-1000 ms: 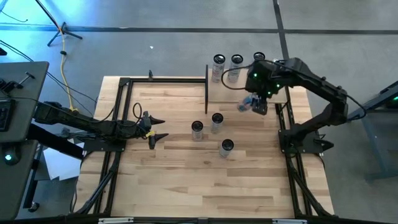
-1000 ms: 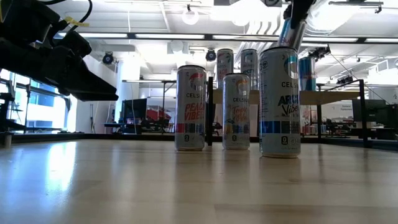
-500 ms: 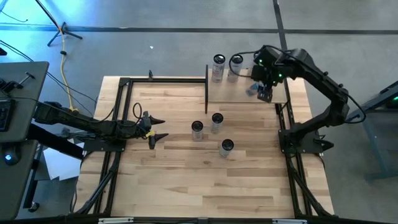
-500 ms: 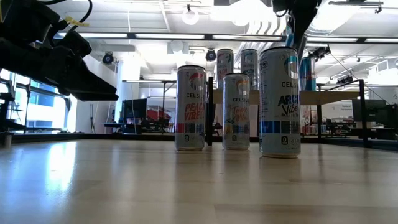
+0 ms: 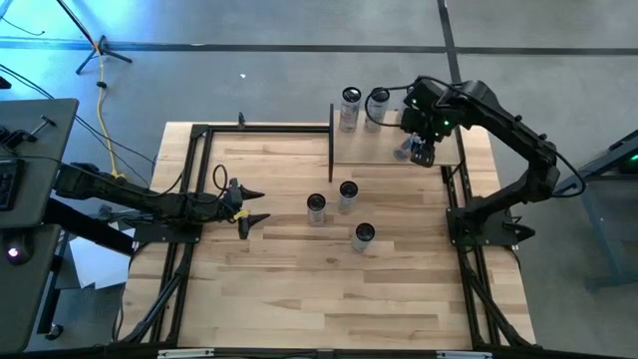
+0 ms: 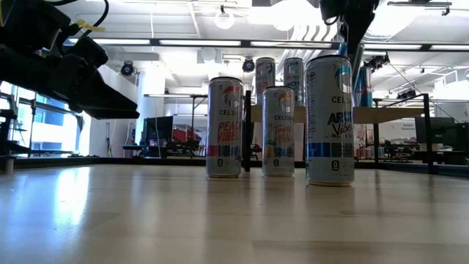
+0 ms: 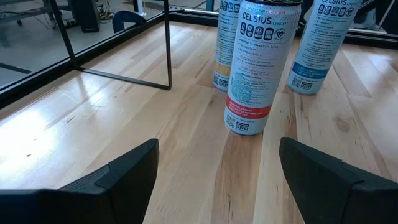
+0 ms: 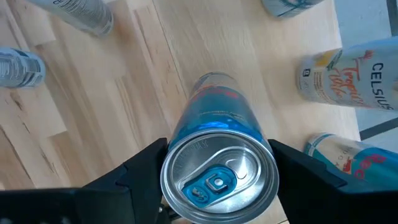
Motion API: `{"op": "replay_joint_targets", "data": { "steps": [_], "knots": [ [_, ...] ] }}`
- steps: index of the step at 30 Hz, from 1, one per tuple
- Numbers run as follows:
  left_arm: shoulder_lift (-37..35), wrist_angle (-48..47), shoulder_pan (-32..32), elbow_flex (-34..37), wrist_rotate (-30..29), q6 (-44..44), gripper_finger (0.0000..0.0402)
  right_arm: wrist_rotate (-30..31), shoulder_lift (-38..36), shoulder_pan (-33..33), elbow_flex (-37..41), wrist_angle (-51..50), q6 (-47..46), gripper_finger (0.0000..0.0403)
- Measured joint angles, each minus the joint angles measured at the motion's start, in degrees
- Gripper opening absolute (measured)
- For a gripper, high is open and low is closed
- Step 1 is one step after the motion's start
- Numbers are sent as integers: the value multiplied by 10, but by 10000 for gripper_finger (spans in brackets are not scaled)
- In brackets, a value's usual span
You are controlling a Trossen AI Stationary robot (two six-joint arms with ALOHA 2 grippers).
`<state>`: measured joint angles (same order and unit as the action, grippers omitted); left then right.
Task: Place canned beverage on shelf
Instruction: Put the blue soda can on the shelf aligned with the blue soda can
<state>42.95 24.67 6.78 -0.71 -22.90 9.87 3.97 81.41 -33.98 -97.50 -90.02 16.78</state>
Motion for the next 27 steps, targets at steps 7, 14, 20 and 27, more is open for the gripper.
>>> {"op": "replay_joint_targets", "data": {
  "steps": [7, 14, 20, 27],
  "knots": [
    [0, 0, 0, 0, 0, 0, 305, 1, 0, -4, 0, 0, 1, 239],
    [0, 0, 0, 0, 0, 0, 305, 3, 10, -13, 1, 0, 2, 239],
    [0, 0, 0, 0, 0, 0, 305, 5, 24, -17, -2, 4, 12, 240],
    [0, 0, 0, 0, 0, 0, 305, 16, 25, -17, -1, 3, 13, 240]
  ]
}}
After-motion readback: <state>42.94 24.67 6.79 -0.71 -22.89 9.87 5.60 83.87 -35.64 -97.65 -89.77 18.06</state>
